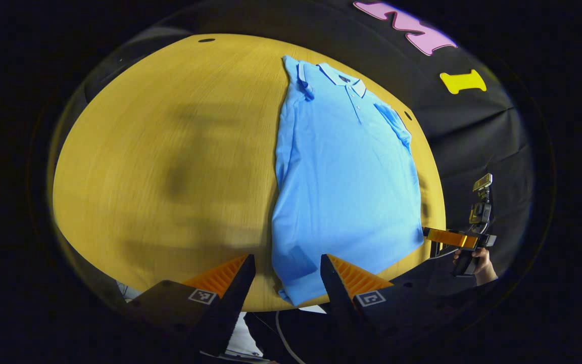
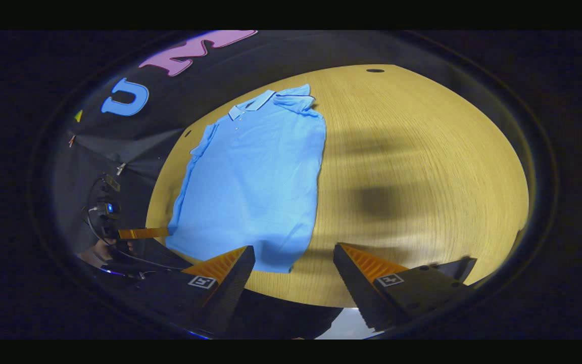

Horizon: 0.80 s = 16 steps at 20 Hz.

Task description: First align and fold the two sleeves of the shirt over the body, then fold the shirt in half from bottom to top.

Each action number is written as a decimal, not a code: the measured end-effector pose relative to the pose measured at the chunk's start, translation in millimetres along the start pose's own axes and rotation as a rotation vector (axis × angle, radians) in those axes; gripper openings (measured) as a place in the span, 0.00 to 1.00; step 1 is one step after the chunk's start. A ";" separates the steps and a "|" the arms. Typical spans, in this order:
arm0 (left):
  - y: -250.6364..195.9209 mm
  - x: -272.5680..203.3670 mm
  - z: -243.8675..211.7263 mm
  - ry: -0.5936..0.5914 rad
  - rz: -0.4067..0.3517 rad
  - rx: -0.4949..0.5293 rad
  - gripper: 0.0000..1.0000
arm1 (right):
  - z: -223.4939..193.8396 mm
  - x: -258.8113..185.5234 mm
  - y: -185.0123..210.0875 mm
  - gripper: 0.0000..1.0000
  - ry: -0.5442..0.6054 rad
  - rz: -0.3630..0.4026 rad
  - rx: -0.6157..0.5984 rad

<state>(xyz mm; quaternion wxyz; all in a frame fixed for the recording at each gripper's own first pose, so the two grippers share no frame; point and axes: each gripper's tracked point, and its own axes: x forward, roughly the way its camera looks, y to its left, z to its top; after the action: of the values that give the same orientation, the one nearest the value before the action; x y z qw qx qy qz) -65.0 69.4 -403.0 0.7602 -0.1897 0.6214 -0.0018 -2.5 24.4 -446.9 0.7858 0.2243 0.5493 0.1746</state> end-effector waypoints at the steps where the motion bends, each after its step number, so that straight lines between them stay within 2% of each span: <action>1: -3.5 0.2 0.0 0.004 -0.017 0.000 0.86 | -2.3 1.3 4.7 0.98 0.010 0.022 0.026; 5: -13.0 7.0 -2.0 0.020 -0.073 -0.007 0.82 | -14.3 8.9 27.3 0.96 0.071 0.123 0.126; 7: -19.4 11.3 -4.7 0.032 -0.116 -0.050 0.81 | -14.1 11.5 36.1 0.95 0.092 0.173 0.213; 8: -23.0 12.5 -2.8 0.027 -0.141 -0.072 0.81 | -12.4 14.1 38.7 0.92 0.099 0.190 0.269; 9: -24.3 13.5 -0.5 0.021 -0.155 -0.095 0.79 | -9.8 16.8 41.4 0.95 0.098 0.208 0.318; 12: -28.3 17.1 3.1 0.016 -0.179 -0.150 0.77 | -3.9 25.4 45.2 0.92 0.090 0.236 0.408; 14: -27.5 19.9 2.3 0.016 -0.173 -0.144 0.75 | -6.0 30.7 42.2 0.83 0.093 0.215 0.422; 15: -24.7 21.8 1.8 0.018 -0.156 -0.131 0.72 | -8.9 34.2 37.1 0.67 0.095 0.191 0.416; 16: -21.8 26.6 -0.5 0.024 -0.137 -0.118 0.61 | -11.7 38.9 30.6 0.64 0.092 0.163 0.410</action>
<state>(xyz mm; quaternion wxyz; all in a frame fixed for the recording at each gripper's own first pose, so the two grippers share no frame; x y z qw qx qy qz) -54.4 42.6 -421.9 0.7383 -0.2763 0.6150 -0.0193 -1.3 72.2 -464.2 0.6810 0.4148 0.5888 0.1322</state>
